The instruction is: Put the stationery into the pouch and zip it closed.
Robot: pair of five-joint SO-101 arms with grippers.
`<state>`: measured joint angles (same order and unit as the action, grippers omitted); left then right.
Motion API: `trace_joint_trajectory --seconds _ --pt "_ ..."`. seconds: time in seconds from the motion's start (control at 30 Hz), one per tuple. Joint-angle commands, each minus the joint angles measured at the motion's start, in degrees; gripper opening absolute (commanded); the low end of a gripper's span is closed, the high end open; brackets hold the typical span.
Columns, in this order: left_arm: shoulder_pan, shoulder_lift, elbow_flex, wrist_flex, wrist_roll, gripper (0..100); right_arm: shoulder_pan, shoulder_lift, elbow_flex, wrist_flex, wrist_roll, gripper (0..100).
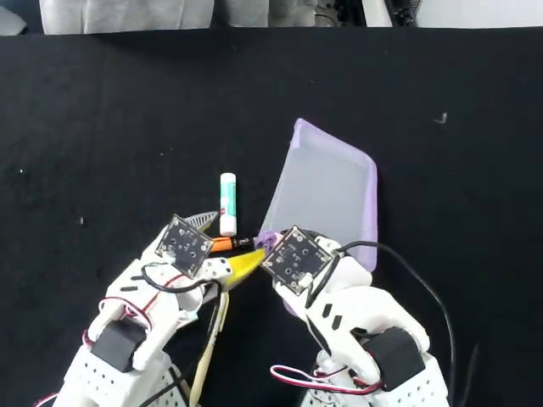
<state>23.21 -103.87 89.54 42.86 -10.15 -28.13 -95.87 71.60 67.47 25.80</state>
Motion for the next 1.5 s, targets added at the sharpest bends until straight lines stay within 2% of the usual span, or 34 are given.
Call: trace_joint_trajectory --seconds 0.0,0.23,0.4,0.63,0.8,0.87,1.07,1.2,1.33,1.47 --pt "1.3 -0.4 -6.9 4.0 -0.8 34 0.7 -0.2 -0.5 -0.2 -0.2 1.1" --pt "0.9 0.0 -3.8 -1.4 -1.0 34 1.4 -0.5 -0.5 0.0 -0.2 1.1" --pt "0.8 0.0 0.7 -5.8 -8.0 34 1.4 -0.5 -0.5 0.0 -0.2 1.1" --pt "0.5 0.1 3.0 -11.1 -8.4 34 1.4 -0.6 -0.5 0.1 -0.2 1.1" --pt "-0.7 0.1 4.8 -15.6 -8.4 20 1.4 -0.6 -0.5 0.1 -0.2 1.1" --pt "-0.5 0.1 4.8 -15.8 -8.4 18 1.4 -0.6 -0.5 0.1 -0.2 1.1" --pt "-0.7 0.1 4.4 -14.3 -8.0 25 1.4 -0.5 -0.5 0.1 -0.2 1.1" --pt "-0.1 0.1 2.1 -11.7 -7.9 26 1.4 -0.4 -0.5 0.1 -0.2 1.1" --pt "-0.1 1.0 3.4 -14.1 -8.2 26 1.4 -0.4 -0.5 0.2 -0.2 1.1" --pt "-0.4 7.6 3.5 -19.9 -8.4 25 1.4 -0.7 -0.9 0.9 -0.2 1.1"
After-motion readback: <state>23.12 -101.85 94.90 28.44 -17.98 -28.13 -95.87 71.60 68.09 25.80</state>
